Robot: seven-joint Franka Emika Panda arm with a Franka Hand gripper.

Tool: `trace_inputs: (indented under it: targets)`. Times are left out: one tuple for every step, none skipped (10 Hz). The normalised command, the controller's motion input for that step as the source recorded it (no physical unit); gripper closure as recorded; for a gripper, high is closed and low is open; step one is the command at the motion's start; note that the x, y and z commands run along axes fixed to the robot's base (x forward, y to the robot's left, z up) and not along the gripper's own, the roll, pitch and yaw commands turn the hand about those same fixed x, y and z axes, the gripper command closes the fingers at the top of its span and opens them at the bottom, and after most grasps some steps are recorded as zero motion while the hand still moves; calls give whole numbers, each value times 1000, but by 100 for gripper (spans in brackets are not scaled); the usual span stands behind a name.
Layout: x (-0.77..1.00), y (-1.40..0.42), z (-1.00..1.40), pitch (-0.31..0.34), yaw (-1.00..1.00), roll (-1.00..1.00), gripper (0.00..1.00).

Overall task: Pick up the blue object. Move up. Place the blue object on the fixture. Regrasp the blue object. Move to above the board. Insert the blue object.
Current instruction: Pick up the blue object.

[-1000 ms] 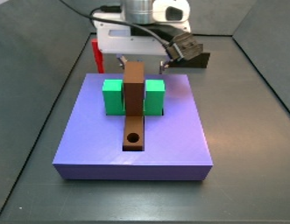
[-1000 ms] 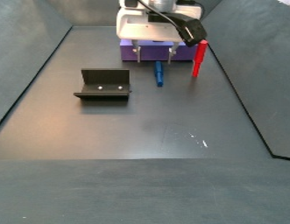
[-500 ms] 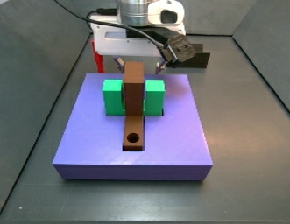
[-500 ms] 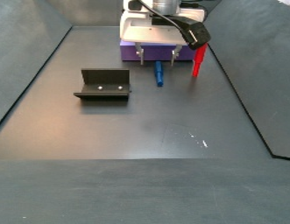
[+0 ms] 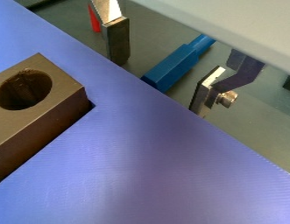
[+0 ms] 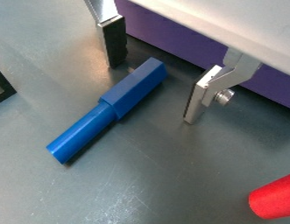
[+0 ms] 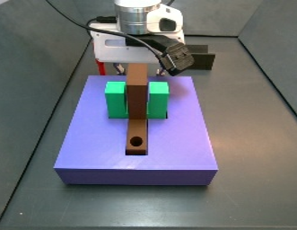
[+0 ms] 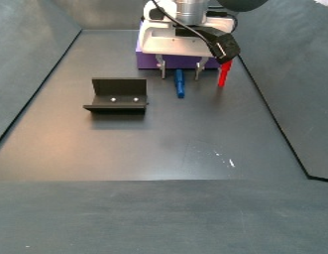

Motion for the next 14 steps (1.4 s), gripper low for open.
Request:
trace_inputs:
  targets:
    - [-31,0,-3,-136,0,-21,0]
    - [0,0,0,0,0,0,0]
    - [0,0,0,0,0,0,100]
    - [0,0,0,0,0,0,100]
    - [0,0,0,0,0,0,100]
    - [0,0,0,0,0,0,100]
    - [0,0,0,0,0,0,100]
    - [0,0,0,0,0,0,100]
    - [0,0,0,0,0,0,100]
    - [0,0,0,0,0,0,100]
    - [0,0,0,0,0,0,100]
    - [0,0,0,0,0,0,100]
    - [0,0,0,0,0,0,100]
    - [0,0,0,0,0,0,100]
